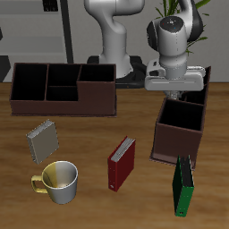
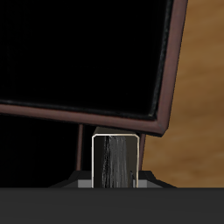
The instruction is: Place the left yellow book into the left desk caddy's front compartment
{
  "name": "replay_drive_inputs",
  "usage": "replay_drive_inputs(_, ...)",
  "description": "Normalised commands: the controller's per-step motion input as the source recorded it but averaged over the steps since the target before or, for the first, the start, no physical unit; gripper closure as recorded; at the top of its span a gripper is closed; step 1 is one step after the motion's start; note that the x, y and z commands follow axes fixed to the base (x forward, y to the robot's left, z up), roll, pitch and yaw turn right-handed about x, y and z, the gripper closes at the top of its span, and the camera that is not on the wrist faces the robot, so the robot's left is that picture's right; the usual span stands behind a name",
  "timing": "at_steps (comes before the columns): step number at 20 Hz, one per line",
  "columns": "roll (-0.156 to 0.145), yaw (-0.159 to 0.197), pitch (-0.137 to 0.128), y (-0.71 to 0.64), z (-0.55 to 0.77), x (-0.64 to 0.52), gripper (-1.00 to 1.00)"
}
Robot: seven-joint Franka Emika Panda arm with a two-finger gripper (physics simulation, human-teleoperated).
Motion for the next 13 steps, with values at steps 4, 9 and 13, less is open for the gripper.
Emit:
replay_drive_inputs(4, -0.010, -0.001, 0.015, -0.01, 0.00, 0.02, -1.00)
replay_drive_inputs(9, 0.016, -0.014, 0.002, -0.01, 0.05, 0.02, -1.00)
replay_drive_inputs(13, -0.008, 0.025, -0.016, -0.04, 0.15, -0.06, -1.00)
